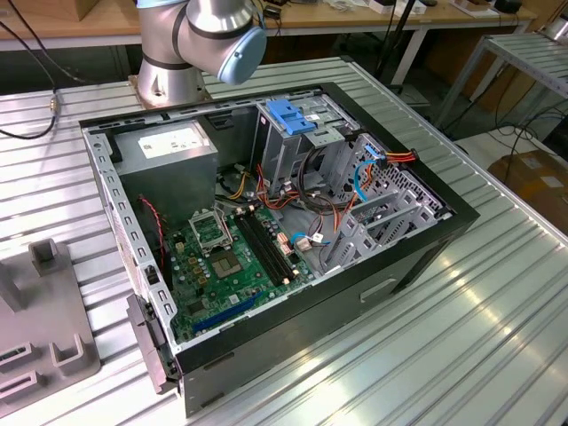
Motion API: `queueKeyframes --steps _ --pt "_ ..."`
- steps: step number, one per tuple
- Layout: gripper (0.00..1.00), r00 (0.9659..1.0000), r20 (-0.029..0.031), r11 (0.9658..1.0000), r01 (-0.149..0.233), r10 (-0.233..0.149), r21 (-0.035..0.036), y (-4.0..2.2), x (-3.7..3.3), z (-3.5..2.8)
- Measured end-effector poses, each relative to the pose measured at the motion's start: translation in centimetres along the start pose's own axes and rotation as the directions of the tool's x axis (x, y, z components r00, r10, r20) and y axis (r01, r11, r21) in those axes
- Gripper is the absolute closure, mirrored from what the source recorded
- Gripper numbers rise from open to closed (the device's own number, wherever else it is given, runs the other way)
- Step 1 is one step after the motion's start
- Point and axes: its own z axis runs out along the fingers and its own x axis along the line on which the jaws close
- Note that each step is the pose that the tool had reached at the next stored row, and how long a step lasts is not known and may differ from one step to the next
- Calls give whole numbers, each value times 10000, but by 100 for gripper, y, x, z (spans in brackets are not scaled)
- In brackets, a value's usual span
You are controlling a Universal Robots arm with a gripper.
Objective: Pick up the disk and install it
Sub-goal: 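Pick up the disk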
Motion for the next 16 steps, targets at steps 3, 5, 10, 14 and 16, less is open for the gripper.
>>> queueKeyframes --steps 3,5,10,14,16 --pt "63 10000 0 10000 -1 1 -8 -1 -2 -51" --pt "63 10000 0 10000 -1 1 -13 -3 -3 -99" --pt "63 10000 0 10000 -1 1 -24 -4 -6 -190" --pt "63 10000 0 10000 -2 2 -36 -6 -9 -289" --pt "63 10000 0 10000 -2 2 -41 -7 -9 -321"
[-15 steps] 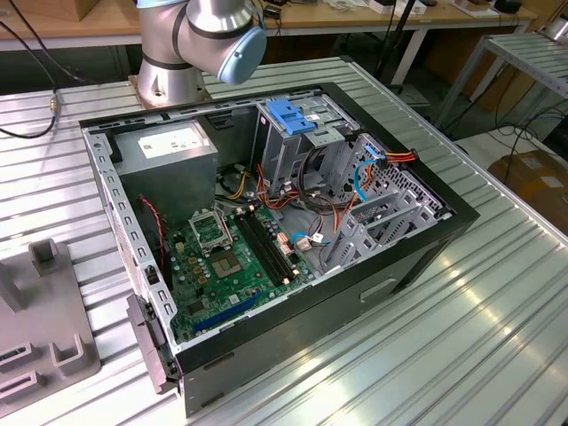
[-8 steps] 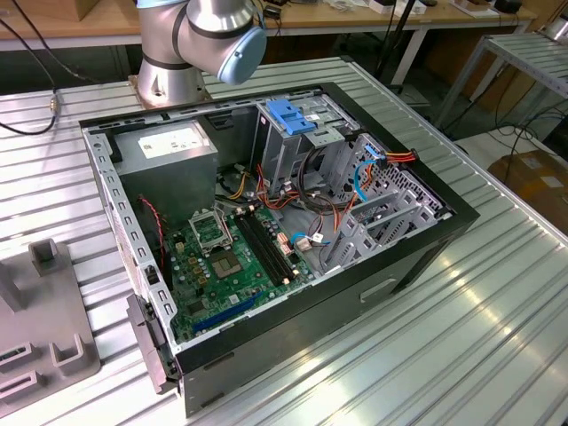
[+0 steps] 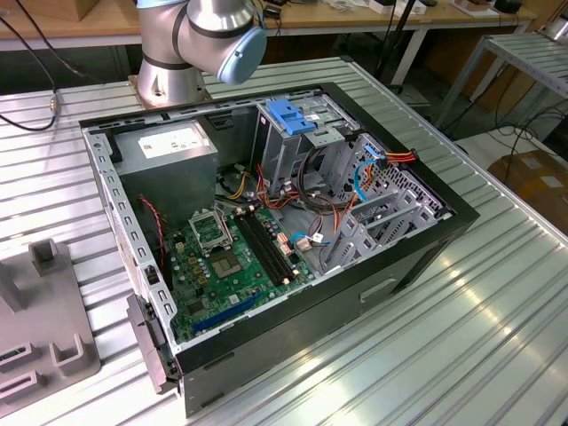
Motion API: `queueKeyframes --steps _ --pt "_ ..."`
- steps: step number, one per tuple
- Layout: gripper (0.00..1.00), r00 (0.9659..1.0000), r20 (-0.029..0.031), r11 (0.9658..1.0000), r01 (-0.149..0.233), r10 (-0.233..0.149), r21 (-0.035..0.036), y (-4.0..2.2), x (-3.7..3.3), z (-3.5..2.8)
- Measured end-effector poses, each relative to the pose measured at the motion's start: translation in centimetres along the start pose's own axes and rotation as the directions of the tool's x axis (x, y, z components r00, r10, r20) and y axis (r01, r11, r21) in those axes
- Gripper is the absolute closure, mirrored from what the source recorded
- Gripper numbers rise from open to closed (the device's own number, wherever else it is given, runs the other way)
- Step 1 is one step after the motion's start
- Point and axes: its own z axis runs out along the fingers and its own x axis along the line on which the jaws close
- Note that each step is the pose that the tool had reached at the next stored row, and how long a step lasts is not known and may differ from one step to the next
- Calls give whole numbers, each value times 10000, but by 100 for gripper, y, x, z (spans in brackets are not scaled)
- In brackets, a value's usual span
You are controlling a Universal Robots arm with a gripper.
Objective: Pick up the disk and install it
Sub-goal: 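Pick up the disk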
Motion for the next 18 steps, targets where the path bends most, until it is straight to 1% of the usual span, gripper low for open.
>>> queueKeyframes --steps 9,13,18 --pt "63 10000 -1 10000 -1 1 -23 -2 -5 -178" --pt "63 10000 -1 10000 -1 1 -35 -3 -8 -267" --pt "63 10000 0 10000 -1 1 -45 -3 -10 -357"
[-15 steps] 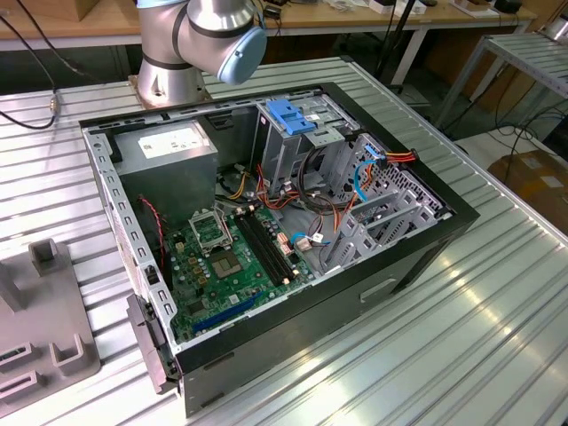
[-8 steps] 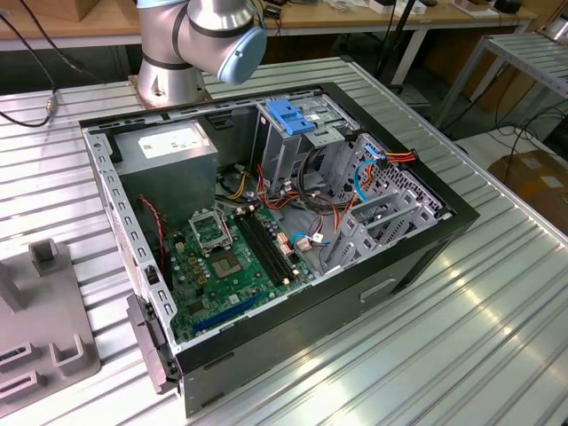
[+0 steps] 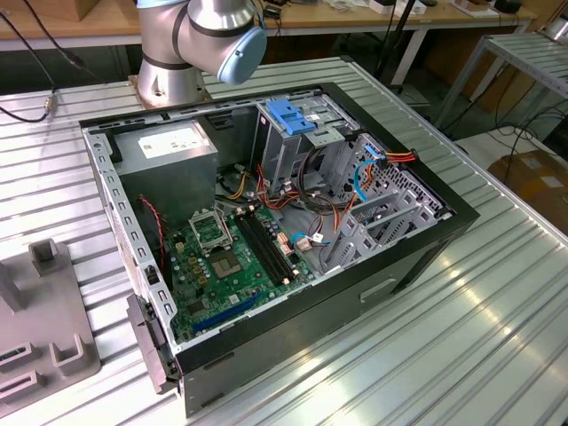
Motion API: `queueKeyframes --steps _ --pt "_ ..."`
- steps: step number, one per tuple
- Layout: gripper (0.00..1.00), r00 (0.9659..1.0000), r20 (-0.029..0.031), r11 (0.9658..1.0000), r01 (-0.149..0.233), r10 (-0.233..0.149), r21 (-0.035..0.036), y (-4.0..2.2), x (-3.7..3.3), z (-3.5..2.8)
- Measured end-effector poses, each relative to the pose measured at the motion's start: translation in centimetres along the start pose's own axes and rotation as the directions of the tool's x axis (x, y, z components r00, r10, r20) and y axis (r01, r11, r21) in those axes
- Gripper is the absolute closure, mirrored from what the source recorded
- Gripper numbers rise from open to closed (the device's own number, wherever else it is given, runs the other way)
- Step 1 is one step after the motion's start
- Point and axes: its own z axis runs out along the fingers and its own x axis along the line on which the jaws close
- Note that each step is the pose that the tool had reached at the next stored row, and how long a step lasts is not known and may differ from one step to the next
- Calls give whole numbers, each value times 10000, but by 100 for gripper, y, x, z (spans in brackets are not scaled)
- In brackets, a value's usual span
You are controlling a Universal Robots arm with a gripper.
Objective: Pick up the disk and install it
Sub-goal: 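Pick up the disk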
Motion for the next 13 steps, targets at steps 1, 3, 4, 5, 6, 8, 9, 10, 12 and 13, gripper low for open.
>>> queueKeyframes --steps 1,3,4,5,6,8,9,10,12,13 --pt "63 10000 0 10000 0 0 -4 0 -1 -25" --pt "63 10000 0 10000 0 0 -11 -1 -2 -64" --pt "63 10000 -1 10000 0 0 -16 -2 -2 -84" --pt "63 10000 0 10000 -1 1 -21 -2 -3 -98" --pt "63 10000 0 10000 -1 1 -25 -3 -3 -119" --pt "63 10000 0 10000 -1 1 -33 -3 -4 -156" --pt "63 10000 0 10000 -1 1 -35 -3 -5 -170" --pt "63 10000 0 10000 -1 1 -39 -3 -5 -190" --pt "63 10000 -1 10000 -1 1 -45 -4 -6 -213" --pt "63 10000 0 10000 -2 2 -47 -4 -7 -230"
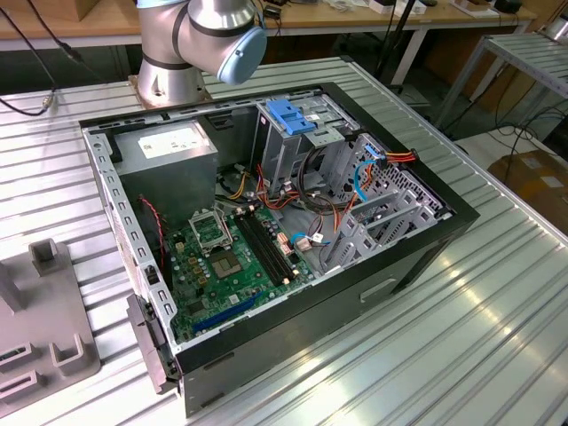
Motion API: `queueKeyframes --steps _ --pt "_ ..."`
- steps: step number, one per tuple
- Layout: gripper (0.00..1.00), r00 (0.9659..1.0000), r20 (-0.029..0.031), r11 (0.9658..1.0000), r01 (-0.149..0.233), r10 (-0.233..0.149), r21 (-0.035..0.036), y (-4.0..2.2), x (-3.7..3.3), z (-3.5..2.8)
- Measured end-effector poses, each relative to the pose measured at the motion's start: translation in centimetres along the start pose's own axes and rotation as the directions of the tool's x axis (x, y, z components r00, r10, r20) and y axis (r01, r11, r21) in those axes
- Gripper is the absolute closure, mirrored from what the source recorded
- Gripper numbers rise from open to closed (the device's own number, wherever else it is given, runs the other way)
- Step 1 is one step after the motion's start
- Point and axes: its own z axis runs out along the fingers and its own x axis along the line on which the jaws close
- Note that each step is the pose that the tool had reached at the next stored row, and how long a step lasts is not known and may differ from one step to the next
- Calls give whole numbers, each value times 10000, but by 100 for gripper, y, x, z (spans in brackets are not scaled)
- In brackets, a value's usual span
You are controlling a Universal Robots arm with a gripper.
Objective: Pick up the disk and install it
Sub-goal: 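Pick up the disk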
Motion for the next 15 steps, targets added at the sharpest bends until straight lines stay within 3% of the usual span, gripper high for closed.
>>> queueKeyframes --steps 3,15 --pt "63 10000 -1 10000 -1 1 -13 -1 -3 -93" --pt "63 10000 0 10000 -1 1 -45 -2 -7 -262"
